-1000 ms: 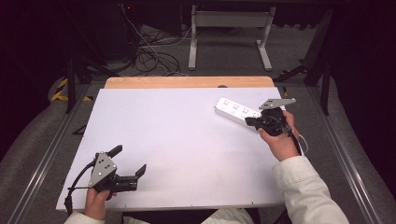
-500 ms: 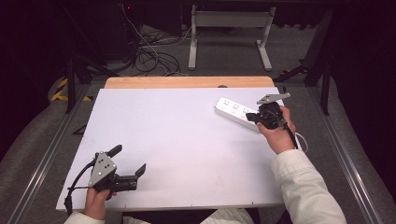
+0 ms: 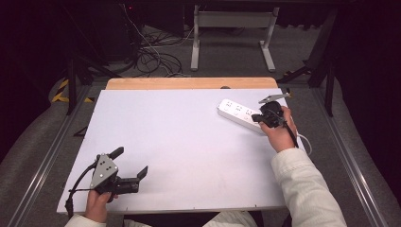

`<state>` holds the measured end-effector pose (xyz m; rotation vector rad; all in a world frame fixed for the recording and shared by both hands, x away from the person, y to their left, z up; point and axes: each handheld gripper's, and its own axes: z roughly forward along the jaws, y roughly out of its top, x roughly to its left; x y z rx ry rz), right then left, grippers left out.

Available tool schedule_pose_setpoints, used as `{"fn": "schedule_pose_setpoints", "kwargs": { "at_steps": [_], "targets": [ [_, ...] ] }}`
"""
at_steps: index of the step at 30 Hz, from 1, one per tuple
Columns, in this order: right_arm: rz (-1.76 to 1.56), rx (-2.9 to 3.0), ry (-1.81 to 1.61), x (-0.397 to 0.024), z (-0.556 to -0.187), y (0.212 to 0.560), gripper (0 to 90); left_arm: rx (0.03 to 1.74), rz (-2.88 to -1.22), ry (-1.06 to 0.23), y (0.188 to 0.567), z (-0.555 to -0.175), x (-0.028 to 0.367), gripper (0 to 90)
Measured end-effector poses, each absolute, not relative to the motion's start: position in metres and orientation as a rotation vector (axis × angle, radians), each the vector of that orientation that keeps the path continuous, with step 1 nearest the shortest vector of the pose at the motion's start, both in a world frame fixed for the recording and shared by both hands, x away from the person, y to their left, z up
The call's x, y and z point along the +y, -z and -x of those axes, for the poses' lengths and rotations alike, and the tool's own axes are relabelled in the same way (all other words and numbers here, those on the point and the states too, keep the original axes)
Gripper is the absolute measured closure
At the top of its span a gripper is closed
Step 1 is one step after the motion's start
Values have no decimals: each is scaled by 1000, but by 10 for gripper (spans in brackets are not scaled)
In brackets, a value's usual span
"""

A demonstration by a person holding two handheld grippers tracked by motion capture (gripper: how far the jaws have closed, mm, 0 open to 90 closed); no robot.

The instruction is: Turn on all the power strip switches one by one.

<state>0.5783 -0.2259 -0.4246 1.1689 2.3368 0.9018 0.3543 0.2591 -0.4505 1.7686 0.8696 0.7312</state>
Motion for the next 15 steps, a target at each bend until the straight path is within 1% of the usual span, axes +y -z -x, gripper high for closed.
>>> {"fn": "schedule_pose_setpoints", "kwargs": {
  "at_steps": [15],
  "targets": [
    [-1191,2330,-814,-230,-588,436,900,875,-1767,-734,451,-355,259,2]
  ]
}}
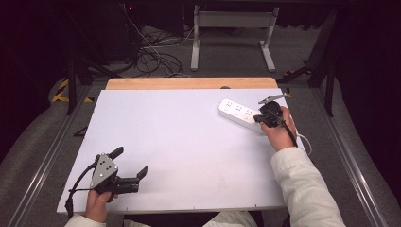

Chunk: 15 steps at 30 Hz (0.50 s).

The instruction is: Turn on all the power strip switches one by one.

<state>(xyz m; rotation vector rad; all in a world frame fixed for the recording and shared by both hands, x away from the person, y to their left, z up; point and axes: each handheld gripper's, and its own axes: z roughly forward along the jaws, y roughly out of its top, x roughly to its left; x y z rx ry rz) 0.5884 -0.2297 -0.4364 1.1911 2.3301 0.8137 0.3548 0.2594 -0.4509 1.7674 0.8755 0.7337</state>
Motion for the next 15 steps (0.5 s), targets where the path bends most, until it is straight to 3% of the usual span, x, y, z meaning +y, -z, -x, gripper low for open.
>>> {"fn": "schedule_pose_setpoints", "kwargs": {
  "at_steps": [15],
  "targets": [
    [-1198,2332,-765,-230,-591,442,900,876,-1768,-735,451,-355,259,2]
  ]
}}
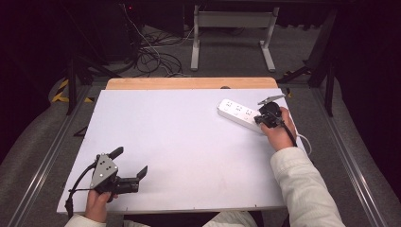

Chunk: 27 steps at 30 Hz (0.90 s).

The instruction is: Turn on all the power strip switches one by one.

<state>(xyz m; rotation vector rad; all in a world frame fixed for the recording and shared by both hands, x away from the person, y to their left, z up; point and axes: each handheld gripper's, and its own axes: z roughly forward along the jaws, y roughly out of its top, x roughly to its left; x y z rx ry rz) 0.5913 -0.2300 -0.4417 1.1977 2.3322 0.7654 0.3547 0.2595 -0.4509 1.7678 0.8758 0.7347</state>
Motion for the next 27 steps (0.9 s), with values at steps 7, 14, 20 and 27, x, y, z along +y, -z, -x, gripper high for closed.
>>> {"fn": "schedule_pose_setpoints", "kwargs": {
  "at_steps": [7,14,20,27],
  "targets": [
    [-1199,2327,-758,-229,-591,442,900,873,-1771,-735,451,-355,260,2],
    [-1209,2320,-763,-229,-591,444,900,873,-1772,-733,451,-354,260,2],
    [-1223,2320,-772,-230,-592,444,900,873,-1770,-732,451,-355,260,2],
    [-1242,2315,-781,-231,-592,445,900,871,-1771,-732,451,-354,260,2]
  ]
}}
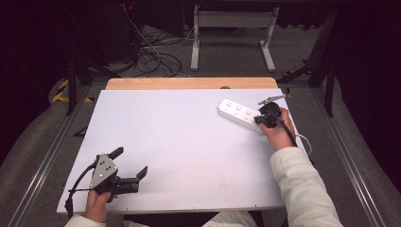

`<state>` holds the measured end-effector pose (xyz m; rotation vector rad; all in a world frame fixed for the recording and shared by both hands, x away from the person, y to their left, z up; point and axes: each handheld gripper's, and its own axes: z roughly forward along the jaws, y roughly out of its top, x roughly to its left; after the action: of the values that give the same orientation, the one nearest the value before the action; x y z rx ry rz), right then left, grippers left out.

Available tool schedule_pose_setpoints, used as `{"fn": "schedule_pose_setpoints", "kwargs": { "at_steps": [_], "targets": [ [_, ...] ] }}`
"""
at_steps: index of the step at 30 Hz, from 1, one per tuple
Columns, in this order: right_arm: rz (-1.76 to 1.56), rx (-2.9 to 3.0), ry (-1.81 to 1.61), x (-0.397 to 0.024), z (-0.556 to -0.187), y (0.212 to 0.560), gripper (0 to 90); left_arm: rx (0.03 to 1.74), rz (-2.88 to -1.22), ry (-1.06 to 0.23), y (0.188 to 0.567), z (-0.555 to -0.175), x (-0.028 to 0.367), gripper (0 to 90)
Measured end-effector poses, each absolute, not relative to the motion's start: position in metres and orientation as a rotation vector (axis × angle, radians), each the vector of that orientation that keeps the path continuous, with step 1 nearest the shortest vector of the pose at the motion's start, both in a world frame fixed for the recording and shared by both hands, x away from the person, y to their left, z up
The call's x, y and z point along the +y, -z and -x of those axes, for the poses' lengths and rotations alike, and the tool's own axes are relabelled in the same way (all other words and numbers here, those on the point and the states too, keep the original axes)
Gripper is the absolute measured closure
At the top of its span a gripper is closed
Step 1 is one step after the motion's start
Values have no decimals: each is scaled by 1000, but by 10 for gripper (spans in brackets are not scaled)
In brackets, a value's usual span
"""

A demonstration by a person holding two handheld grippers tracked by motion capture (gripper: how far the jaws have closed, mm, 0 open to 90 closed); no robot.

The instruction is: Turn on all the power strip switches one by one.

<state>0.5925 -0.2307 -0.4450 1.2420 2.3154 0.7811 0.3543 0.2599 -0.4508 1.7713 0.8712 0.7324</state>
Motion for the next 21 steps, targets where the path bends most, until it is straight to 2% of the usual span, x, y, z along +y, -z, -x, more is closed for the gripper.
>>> {"fn": "schedule_pose_setpoints", "kwargs": {
  "at_steps": [16,21],
  "targets": [
    [-1277,2316,-758,-228,-594,445,900,870,-1760,-729,450,-353,260,2],
    [-1196,2286,-825,-225,-589,432,900,870,-1759,-731,450,-353,259,2]
  ]
}}
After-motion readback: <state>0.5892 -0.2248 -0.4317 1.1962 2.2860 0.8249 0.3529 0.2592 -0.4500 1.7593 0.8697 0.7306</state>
